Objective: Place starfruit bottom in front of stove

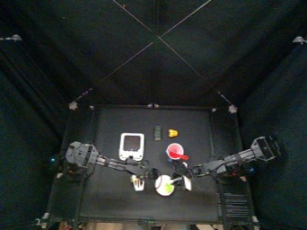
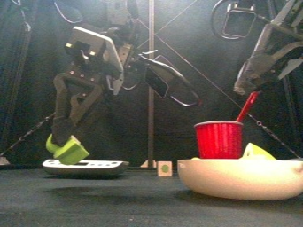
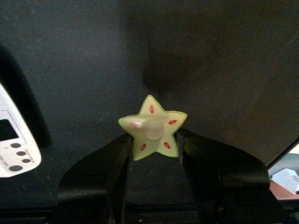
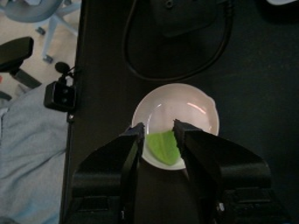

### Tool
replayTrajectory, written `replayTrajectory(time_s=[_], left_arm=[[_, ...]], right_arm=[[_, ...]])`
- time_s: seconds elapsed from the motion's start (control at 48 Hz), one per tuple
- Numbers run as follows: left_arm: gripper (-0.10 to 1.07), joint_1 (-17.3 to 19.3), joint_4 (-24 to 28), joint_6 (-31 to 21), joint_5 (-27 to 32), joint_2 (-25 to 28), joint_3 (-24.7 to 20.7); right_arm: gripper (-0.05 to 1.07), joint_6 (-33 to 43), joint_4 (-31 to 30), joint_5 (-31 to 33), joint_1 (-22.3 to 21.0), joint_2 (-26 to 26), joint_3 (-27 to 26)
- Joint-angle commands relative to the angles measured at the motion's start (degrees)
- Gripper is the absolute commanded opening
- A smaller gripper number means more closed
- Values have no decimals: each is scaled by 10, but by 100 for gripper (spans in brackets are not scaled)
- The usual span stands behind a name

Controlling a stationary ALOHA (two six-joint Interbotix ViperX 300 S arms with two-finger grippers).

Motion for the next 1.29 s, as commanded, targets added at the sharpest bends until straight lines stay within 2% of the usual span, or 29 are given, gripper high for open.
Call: replayTrajectory(time_s=[0.0,0.25,0.562,0.688,0.896,1.125,1.271], left_arm=[[84,1,2,-2,-1,-8,-16],[95,2,13,-4,-15,-5,-17],[95,-3,25,-20,-19,-23,-14],[95,-23,47,-57,-24,-47,-9],[95,-48,113,-157,-38,-83,18],[95,-53,125,-192,-47,-90,36],[95,-54,151,-229,-91,-98,47]], right_arm=[[74,-1,-2,-2,-1,-13,-4],[74,-2,-4,-1,-2,-11,-4],[74,-2,-4,-1,-3,-9,-4],[74,-2,-4,-1,-3,-7,-4],[74,-3,-10,-2,-3,-4,-4],[74,-2,-24,-2,-3,-4,-8],[74,-3,-25,-2,-3,-5,-8]])
